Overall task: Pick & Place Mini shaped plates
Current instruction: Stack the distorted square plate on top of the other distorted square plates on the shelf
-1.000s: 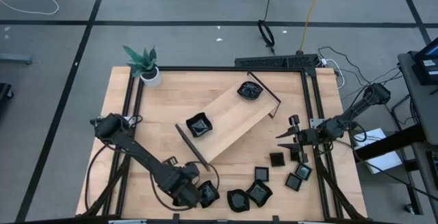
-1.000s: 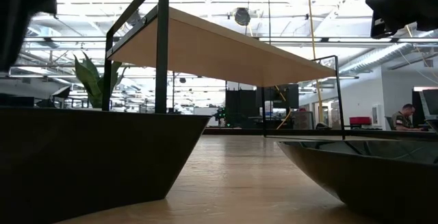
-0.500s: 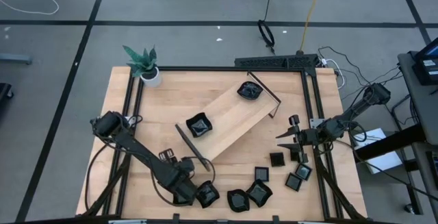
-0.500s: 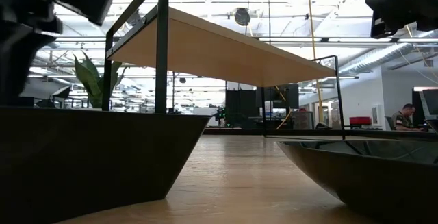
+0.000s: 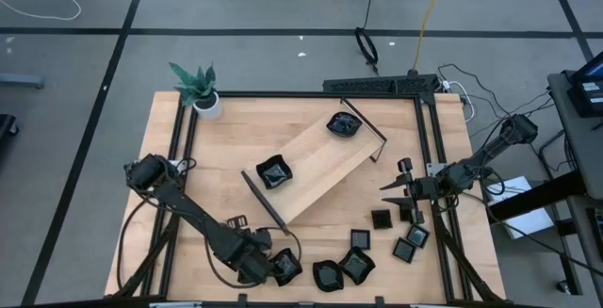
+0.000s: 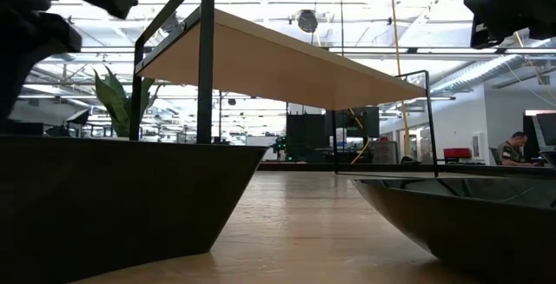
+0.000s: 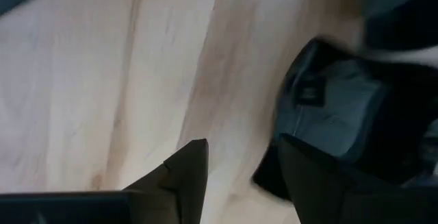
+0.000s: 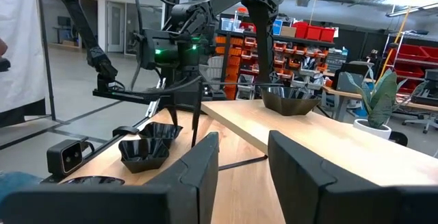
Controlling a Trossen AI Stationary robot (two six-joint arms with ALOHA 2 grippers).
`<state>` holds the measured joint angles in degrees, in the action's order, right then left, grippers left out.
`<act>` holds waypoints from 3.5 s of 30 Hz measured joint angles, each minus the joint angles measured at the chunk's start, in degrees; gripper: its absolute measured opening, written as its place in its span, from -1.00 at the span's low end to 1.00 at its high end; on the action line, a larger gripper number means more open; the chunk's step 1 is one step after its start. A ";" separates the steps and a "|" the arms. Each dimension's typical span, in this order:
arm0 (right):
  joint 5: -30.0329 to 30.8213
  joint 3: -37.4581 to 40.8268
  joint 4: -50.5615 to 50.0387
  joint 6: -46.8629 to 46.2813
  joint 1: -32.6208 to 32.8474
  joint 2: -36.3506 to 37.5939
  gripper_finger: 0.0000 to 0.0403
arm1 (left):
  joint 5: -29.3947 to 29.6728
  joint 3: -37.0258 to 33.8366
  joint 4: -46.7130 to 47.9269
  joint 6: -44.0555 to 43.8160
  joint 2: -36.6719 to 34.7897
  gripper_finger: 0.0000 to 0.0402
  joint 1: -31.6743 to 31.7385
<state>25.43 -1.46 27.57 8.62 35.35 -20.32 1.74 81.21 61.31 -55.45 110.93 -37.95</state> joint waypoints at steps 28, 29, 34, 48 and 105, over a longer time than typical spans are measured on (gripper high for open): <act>0.00 0.00 -0.19 -0.04 -0.02 0.00 -0.43 | -0.32 -5.16 -10.02 0.31 0.46 -0.54 -0.11; 0.00 -0.01 -0.22 -0.04 0.00 0.00 -0.43 | -0.37 -5.16 -9.97 0.39 0.46 -0.58 -0.11; 0.00 -0.01 -0.65 -0.04 -0.01 0.00 -0.43 | -2.50 -5.14 -9.97 2.64 0.43 -0.82 -0.05; 0.00 -0.01 -0.83 -0.04 0.00 0.00 -0.44 | 0.40 -5.14 -6.94 -3.74 -8.23 -0.97 0.05; 0.02 -0.01 -1.29 0.00 0.00 0.00 -0.45 | -0.45 23.39 21.20 31.43 -11.85 -0.99 42.00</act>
<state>25.45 -1.48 26.29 8.62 35.35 -20.32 1.29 104.60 82.51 -24.02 99.09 4.04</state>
